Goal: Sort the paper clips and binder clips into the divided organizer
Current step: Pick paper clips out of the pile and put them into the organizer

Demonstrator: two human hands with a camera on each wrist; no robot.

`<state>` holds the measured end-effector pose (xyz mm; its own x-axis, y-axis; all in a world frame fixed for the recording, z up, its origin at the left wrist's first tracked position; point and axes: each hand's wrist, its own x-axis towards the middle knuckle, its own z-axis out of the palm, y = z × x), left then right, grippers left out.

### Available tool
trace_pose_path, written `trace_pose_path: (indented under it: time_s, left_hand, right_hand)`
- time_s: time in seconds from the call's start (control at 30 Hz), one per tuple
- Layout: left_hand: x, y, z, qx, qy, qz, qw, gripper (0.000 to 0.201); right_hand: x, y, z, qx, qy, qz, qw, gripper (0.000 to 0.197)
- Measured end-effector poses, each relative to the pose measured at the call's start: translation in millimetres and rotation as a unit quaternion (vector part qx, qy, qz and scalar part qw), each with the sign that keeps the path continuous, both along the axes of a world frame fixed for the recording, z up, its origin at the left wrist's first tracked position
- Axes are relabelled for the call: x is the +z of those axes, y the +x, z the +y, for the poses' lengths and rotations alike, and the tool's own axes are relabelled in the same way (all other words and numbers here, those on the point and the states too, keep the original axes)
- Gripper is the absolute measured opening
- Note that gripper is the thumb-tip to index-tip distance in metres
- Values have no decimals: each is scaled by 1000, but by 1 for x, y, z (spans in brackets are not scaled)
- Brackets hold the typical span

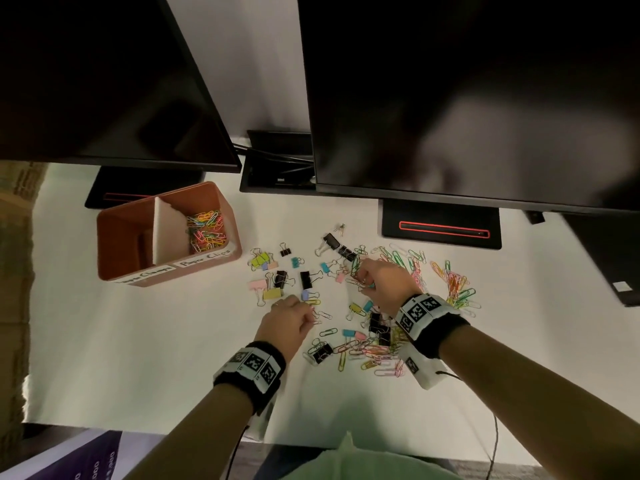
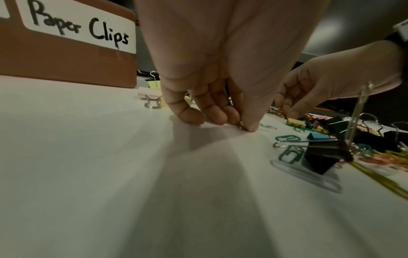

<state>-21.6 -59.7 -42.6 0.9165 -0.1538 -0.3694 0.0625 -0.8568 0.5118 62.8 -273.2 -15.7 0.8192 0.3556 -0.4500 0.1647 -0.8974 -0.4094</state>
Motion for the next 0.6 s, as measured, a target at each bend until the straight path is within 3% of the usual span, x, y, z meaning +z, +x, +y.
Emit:
trace_pose_path:
  time_s: [0.2,0.43,0.6]
  left_hand:
    - [-2,-6,7,-19,-43,11,999,11]
    - [10,7,14,47,-89,-65,993,8]
    - [3,29,9,-27,-34,-55,998,13]
  right_hand:
    - [1,-1,-6,15,-1,-7,1000,23]
    - [1,4,2,19,-7,-41,999,36]
    - [-1,16,12,13,-6,-7,1000,33]
